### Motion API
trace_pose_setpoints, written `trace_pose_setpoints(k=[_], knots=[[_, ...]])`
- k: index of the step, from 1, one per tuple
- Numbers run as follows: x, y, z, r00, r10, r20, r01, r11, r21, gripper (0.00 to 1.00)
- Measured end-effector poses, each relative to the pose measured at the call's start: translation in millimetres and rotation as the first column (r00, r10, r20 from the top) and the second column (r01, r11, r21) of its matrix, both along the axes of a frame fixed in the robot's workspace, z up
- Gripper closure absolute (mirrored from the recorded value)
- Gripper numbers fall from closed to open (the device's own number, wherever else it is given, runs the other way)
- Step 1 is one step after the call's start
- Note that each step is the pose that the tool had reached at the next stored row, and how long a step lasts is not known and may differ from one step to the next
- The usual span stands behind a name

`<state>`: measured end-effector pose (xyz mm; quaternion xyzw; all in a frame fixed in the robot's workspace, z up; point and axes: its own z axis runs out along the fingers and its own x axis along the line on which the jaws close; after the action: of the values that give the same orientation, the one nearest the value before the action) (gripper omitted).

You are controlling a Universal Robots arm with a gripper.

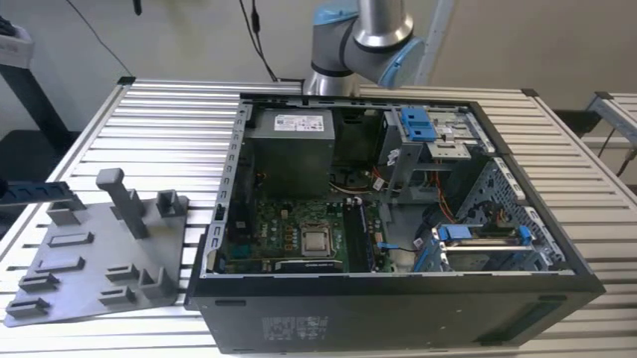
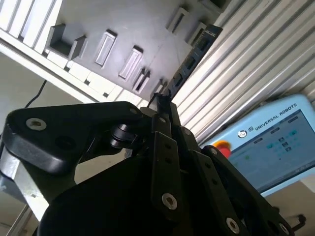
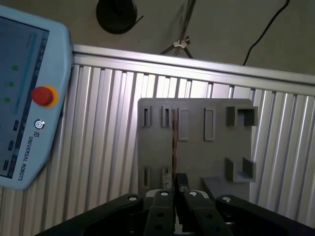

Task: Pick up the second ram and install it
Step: 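Pick up the second ram and move it above second insertion slot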

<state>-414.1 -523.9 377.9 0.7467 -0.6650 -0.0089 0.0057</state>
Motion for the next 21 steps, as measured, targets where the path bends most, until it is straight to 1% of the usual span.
trace_pose_setpoints(k=[5,7,15,18,21], knots=[[0.0,0.0,11.5,1.0,0.0,0.0,0.0,1.0,0.0018,0.86],[0.0,0.0,14.4,1.0,0.0,-0.0001,0.0,1.0,0.0019,0.86],[1.3,0.1,15.1,1.0,0.0,-0.0003,0.0,1.0,0.0017,0.86],[4.0,0.2,14.9,1.0,0.0,-0.0001,0.0,1.0,0.0016,0.86],[8.9,0.5,14.9,1.0,0.0,-0.0001,0.0,1.0,0.0014,0.86]])
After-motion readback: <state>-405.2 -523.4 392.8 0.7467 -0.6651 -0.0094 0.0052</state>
